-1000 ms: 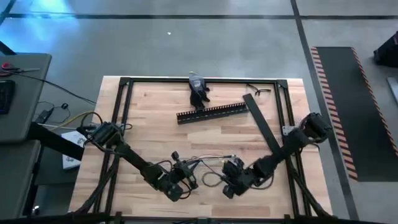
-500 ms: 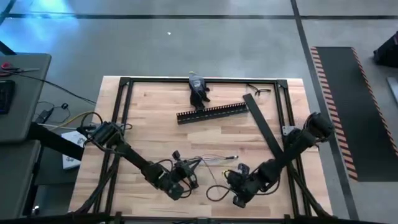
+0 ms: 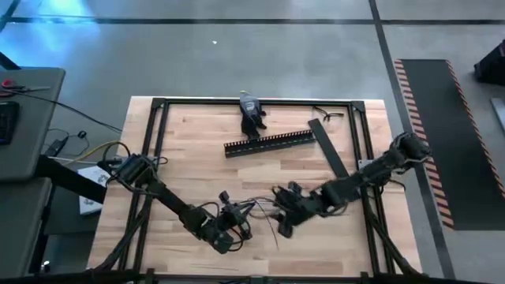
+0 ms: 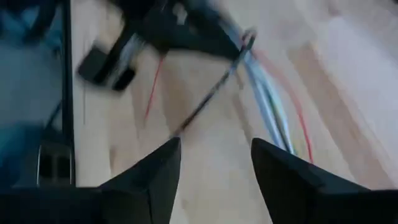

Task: Ziptie cables
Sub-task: Wrap the colored loose cables with the black zip tie

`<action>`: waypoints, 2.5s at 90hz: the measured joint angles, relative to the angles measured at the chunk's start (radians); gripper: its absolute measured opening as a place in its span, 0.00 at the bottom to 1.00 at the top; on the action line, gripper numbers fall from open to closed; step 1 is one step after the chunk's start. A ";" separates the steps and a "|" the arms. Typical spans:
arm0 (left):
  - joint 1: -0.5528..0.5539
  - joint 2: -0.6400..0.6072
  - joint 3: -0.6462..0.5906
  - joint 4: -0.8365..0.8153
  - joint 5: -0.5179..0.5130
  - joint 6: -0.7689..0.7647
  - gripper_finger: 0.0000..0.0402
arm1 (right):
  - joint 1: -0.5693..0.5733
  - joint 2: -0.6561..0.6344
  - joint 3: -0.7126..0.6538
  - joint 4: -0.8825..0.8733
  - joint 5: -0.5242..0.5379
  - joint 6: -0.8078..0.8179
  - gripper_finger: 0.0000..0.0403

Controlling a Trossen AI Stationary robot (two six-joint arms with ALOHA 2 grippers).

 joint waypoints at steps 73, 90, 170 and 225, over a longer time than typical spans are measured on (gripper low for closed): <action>0.000 0.000 0.000 0.000 -0.003 0.019 0.00 | -0.157 0.091 -0.001 0.179 -0.201 -0.030 0.36; 0.000 0.000 0.000 -0.001 -0.003 0.019 0.00 | -0.170 0.091 -0.001 0.173 -0.199 -0.021 0.19; -0.011 -0.001 0.000 -0.024 -0.035 -0.027 0.00 | 0.117 0.106 0.014 -0.050 -0.134 0.125 0.00; -0.006 -0.001 0.000 -0.002 0.001 0.048 0.00 | -0.091 0.032 0.033 -0.017 -0.122 -0.037 0.41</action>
